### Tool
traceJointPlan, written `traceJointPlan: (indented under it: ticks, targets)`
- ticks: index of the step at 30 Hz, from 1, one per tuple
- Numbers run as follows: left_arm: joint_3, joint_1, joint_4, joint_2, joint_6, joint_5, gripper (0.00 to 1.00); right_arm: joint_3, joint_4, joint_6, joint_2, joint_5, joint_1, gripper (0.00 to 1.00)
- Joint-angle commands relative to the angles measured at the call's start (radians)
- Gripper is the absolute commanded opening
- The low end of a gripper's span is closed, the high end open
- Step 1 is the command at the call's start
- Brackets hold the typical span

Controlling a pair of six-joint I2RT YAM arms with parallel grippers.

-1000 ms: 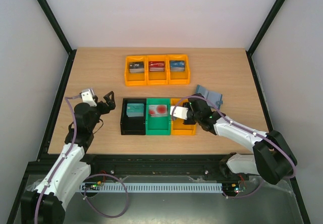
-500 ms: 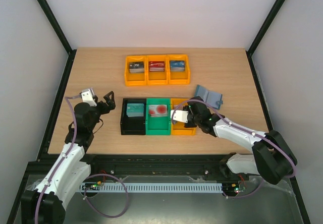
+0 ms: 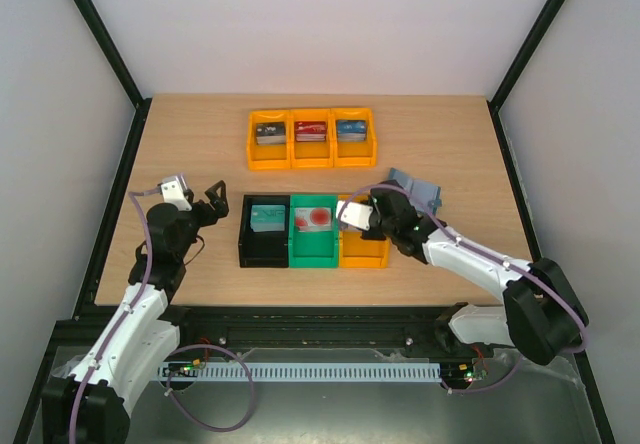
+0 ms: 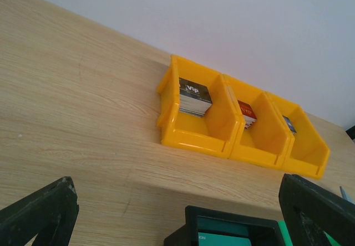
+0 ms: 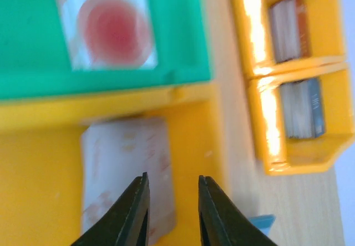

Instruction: Take the credit cards out of the card holder

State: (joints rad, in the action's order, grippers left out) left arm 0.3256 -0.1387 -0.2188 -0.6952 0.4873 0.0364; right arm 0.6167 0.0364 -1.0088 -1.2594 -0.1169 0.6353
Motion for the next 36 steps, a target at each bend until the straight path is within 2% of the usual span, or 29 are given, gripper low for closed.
traceJointPlan:
  ticks: [1,4,8,11,13,16,20,25,32,36]
  targets:
    - [-0.015,0.011,-0.028,0.008,-0.006,0.005,1.0,0.175,0.041,0.254,0.019,-0.068,0.003,0.27]
    - [-0.018,0.02,-0.018,0.006,0.017,0.0,1.0,0.271,0.042,0.579,0.031,-0.029,0.003,0.3]
    - [-0.031,0.033,-0.014,-0.005,0.043,0.002,1.0,0.315,0.006,0.958,0.068,0.004,0.003,0.34]
    - [-0.046,0.034,-0.027,-0.005,0.044,0.012,1.0,0.345,0.036,1.248,0.076,0.108,0.003,0.34]
    - [-0.058,0.036,-0.036,-0.003,0.048,0.011,1.0,0.372,0.117,1.413,0.07,0.15,0.003,0.29]
    - [-0.077,0.046,-0.04,0.004,0.059,0.01,1.0,0.387,0.28,1.601,0.044,0.157,0.003,0.15]
    - [-0.102,0.051,-0.042,0.023,0.062,0.006,1.0,0.402,0.465,1.678,-0.037,0.041,0.008,0.03]
    - [-0.136,0.066,-0.038,0.039,0.071,-0.008,1.0,0.432,0.706,1.663,-0.187,0.024,0.026,0.02]
    - [-0.143,0.071,-0.043,0.033,0.069,-0.015,1.0,0.422,0.809,1.601,-0.295,0.041,0.079,0.01]
    - [-0.143,0.073,-0.044,0.031,0.069,-0.016,1.0,0.431,0.796,1.59,-0.359,0.064,0.079,0.02]
